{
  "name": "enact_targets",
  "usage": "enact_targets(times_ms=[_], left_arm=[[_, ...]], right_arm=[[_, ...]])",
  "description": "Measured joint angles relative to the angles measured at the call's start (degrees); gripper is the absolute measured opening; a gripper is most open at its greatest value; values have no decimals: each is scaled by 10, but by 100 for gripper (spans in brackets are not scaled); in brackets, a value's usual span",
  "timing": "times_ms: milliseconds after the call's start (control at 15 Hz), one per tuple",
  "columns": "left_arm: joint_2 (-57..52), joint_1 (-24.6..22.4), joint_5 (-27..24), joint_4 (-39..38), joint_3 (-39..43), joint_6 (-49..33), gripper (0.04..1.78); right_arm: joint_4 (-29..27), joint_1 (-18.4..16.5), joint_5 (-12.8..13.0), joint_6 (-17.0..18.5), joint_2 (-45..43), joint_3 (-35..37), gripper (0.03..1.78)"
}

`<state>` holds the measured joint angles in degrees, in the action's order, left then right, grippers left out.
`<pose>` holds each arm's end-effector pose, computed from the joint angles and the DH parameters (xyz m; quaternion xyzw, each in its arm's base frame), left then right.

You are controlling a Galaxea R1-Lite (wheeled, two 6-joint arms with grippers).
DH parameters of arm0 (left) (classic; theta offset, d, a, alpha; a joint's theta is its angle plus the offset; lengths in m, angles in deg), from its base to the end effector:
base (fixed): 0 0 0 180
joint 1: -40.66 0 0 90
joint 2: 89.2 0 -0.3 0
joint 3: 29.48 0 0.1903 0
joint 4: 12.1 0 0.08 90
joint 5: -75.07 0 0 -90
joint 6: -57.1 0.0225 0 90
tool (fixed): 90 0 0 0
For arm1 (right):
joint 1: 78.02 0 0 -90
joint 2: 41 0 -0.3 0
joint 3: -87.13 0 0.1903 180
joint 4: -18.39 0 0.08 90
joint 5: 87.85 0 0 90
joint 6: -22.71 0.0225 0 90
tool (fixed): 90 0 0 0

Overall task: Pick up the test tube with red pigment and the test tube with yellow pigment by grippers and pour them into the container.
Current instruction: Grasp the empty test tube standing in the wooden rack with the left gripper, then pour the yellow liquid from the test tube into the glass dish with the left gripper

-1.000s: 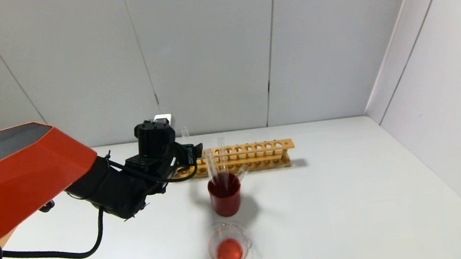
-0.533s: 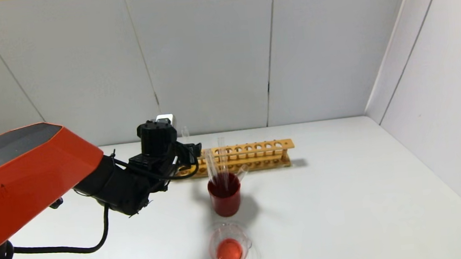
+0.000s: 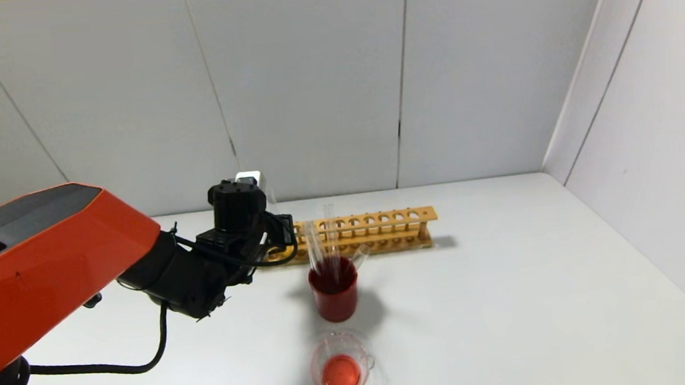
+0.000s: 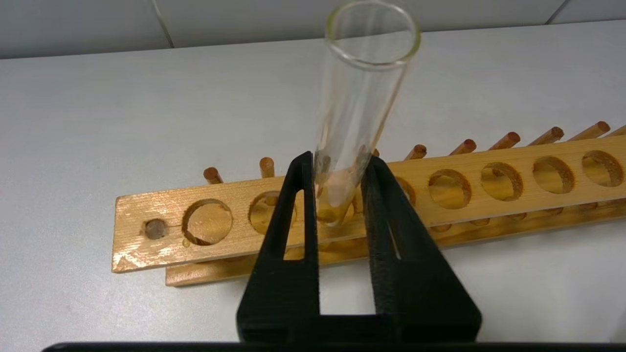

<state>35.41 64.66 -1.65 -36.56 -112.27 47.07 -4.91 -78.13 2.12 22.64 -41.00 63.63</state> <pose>0.3762 -0.1618 0.0896 -0.0380 0.1505 -0.0795 0.9847 -0.0230 0.0001 0.0762 -0.0006 -0.0017 -0.0007 1.0000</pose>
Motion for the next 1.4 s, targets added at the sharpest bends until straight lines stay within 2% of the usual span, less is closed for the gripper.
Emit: enact_targets(times_ms=[600,1400], left_arm=[[-11,1,0,6,-8,36,30],[-184,2,7,208,-124,69,30]], right_arm=[[0,0,0,0,0,0,174],[0,0,0,0,0,0,174]])
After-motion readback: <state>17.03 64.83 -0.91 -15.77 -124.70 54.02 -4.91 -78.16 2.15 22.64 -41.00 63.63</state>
